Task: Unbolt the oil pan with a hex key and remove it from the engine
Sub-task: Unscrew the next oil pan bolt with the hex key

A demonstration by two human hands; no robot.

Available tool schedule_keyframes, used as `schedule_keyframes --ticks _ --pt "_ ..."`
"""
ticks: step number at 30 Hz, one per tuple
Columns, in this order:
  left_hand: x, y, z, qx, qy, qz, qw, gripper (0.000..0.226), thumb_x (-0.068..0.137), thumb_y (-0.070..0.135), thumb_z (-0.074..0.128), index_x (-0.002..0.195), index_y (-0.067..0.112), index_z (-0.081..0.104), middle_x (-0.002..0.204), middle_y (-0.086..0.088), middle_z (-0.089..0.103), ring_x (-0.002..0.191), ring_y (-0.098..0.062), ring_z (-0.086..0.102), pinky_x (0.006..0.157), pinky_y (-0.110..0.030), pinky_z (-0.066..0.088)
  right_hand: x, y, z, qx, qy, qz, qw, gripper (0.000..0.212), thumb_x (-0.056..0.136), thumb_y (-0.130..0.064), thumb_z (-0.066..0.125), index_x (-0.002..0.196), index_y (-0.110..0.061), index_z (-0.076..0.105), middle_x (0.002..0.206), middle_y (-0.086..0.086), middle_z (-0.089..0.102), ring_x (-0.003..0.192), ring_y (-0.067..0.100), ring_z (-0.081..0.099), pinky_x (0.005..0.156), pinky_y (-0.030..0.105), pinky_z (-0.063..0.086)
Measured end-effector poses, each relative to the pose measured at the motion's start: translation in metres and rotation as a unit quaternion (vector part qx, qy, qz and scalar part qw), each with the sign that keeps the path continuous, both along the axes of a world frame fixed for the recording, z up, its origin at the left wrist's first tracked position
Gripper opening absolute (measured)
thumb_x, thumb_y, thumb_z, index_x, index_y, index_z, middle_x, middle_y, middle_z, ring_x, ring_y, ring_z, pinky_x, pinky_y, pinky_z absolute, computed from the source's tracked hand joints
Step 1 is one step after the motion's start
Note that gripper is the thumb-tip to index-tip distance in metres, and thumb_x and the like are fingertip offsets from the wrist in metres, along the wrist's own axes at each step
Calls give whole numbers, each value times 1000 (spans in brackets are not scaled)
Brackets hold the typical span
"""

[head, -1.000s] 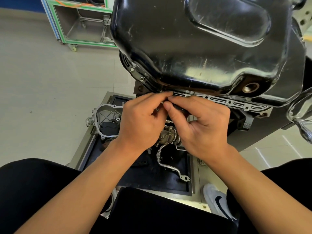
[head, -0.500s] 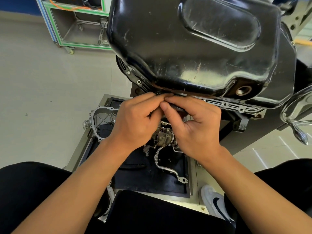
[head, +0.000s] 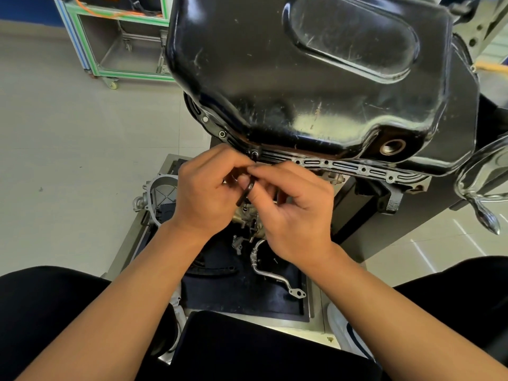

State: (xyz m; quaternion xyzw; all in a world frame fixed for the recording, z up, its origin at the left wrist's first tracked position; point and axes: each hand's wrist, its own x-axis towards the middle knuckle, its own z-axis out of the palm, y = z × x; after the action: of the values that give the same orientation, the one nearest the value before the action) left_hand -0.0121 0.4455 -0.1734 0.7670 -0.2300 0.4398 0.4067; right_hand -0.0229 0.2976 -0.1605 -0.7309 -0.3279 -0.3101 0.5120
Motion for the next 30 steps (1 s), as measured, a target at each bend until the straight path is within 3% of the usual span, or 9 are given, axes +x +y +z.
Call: schedule_keyframes --ticks 3,5,11,15,21,23,25,27,30 --pt "3 3 -1 35 21 -24 999 23 81 -10 71 103 -6 73 98 -16 72 89 -25 70 77 -36 58 5 -5 -1 -37 -49 -15 998 16 81 4 79 97 4 76 80 8 69 74 4 57 72 15 48" --pt "4 3 0 47 11 -40 998 21 88 -4 64 108 -6 72 103 -17 72 96 -27 70 83 -37 58 7 -6 -2 -47 -66 -21 997 17 81 5 80 98 4 76 80 9 69 77 6 59 73 18 50" --pt "3 -2 4 6 -1 8 1000 18 81 -5 65 93 -2 78 89 -10 75 82 -18 70 73 -22 56 7 -5 1 -27 -55 -29 998 16 79 1 83 92 4 75 81 9 69 76 2 58 74 14 48" --pt "4 -8 5 -42 10 8 999 14 77 -5 63 77 0 76 73 10 61 67 1 54 64 -11 41 5 0 1 9 4 -37 999 14 76 -2 85 87 1 77 68 5 62 60 7 52 61 17 43" --pt "5 -3 1 -38 14 9 999 13 76 -11 68 85 -4 74 79 -15 70 70 -22 65 62 -27 51 10 1 -5 -15 -36 -19 999 17 83 0 77 99 4 76 83 9 70 77 11 63 75 20 51" --pt "5 2 -1 9 12 0 1000 21 80 -10 65 99 -6 74 94 -16 72 82 -24 69 72 -27 55 13 0 -7 -40 -59 -12 997 19 88 -1 71 105 4 74 87 11 70 81 16 65 78 23 52" --pt "4 3 0 25 10 -11 1000 25 86 -9 61 108 -6 71 105 -11 70 94 -16 68 83 -20 53 15 -2 -10 -59 -74 -9 995 21 91 2 67 110 6 72 90 13 69 84 19 65 79 28 54" --pt "4 0 0 29 8 -12 999 21 89 -9 58 104 -6 73 102 -7 68 93 -8 63 84 -12 47 16 -2 -11 -70 -80 -9 994 22 91 4 65 113 7 70 97 14 69 91 18 65 84 29 54" --pt "5 -3 0 14 11 21 1000 17 86 -9 59 85 -6 75 81 -10 69 74 -10 59 69 -9 41 15 0 -11 -61 -68 -11 996 22 90 -1 69 111 7 70 96 13 69 91 10 61 83 23 51"
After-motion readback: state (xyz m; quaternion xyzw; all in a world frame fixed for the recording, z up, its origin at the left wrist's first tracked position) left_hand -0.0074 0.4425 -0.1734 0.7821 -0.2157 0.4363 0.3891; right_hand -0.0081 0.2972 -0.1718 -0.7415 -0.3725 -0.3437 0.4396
